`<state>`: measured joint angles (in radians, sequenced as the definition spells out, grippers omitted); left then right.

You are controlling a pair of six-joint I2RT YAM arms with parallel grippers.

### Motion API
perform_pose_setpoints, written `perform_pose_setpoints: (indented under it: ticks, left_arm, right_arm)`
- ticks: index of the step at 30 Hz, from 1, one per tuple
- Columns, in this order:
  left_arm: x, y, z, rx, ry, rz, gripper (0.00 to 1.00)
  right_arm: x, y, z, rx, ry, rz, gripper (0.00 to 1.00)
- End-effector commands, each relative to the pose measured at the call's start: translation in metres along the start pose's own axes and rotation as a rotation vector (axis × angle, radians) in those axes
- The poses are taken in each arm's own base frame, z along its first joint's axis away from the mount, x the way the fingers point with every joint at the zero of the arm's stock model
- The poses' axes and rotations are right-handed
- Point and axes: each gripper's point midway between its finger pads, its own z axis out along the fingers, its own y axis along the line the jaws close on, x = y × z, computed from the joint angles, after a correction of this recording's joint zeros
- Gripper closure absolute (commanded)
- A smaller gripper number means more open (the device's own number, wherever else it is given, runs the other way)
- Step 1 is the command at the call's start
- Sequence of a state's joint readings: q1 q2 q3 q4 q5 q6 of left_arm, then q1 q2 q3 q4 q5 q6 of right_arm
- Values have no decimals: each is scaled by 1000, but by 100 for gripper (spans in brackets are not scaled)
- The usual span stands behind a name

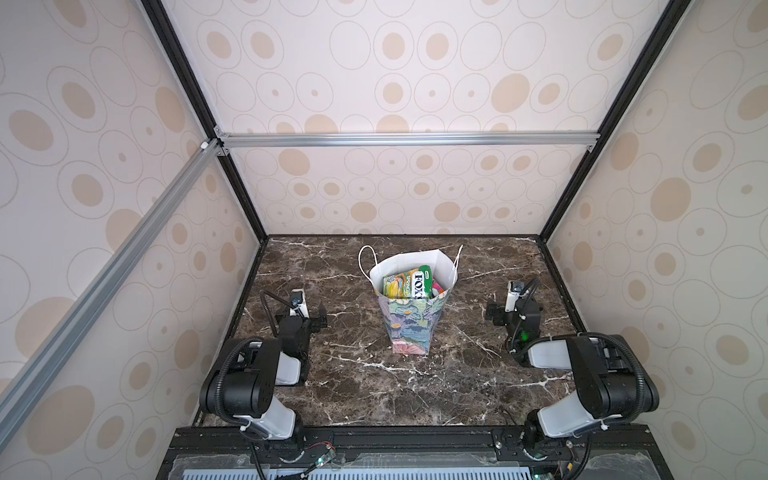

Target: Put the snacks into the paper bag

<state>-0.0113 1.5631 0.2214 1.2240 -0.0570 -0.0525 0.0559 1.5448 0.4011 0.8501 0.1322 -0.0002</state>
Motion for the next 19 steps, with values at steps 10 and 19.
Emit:
perform_pose_setpoints:
  ticks: [10,19]
  left_arm:
    - [-23,-2,4,12,-74,17,0]
    - [-24,-3,5,12,-73,17,0]
  right_arm:
    - [1,10,1,-58,25,-34,0]
    - [1,10,1,-59,24,-33,0]
